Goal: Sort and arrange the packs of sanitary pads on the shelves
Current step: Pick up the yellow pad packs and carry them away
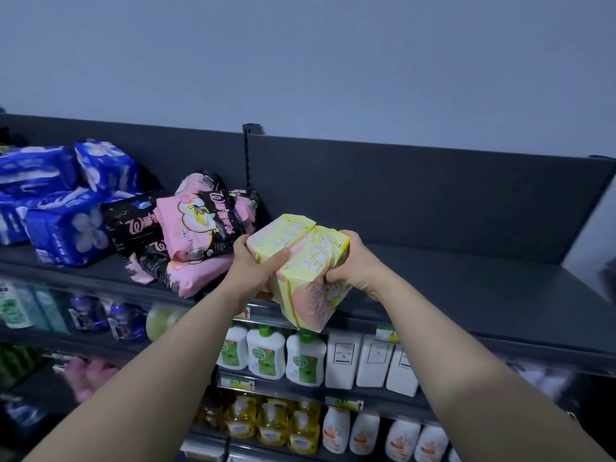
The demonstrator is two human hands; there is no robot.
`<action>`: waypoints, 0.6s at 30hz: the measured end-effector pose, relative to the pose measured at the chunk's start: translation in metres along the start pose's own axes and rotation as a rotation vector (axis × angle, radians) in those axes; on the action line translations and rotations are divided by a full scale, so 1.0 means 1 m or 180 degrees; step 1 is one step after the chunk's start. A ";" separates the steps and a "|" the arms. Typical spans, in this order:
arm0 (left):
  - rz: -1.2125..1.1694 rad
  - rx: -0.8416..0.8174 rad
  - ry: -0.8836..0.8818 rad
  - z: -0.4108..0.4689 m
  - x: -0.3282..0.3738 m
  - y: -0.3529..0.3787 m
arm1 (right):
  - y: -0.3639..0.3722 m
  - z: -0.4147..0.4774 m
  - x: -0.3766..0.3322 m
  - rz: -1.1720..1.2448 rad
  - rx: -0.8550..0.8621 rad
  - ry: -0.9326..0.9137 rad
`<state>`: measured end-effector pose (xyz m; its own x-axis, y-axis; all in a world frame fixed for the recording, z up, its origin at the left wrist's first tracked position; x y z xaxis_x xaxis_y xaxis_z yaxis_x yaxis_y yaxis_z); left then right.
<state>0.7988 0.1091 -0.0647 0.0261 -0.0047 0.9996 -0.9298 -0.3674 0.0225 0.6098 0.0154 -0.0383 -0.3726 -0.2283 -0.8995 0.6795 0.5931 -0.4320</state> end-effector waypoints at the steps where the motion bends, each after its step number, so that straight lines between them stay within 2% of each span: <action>1: -0.0004 -0.0002 -0.0035 0.009 -0.002 -0.001 | 0.000 0.009 0.002 -0.0019 -0.0005 0.0018; 9: 0.0248 -0.0114 -0.0346 0.104 -0.018 0.005 | -0.020 0.092 0.028 0.0006 -0.0041 0.0090; 18: 0.0711 -0.0198 -0.0593 0.195 -0.029 0.015 | -0.046 0.158 0.049 -0.0474 -0.0022 0.0298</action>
<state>0.8555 -0.0782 -0.0962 -0.1203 -0.2517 0.9603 -0.9406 -0.2805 -0.1913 0.6604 -0.1452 -0.0727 -0.5264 -0.2411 -0.8154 0.6081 0.5635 -0.5592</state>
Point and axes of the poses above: each hand's wrist, its own z-axis towards the middle knuckle, its own y-axis out of the palm, x = y × z, the point moved 7 cm from there along z, towards the middle knuckle, and after that the axes turned 8 degrees about -x, right-handed, at the moved point
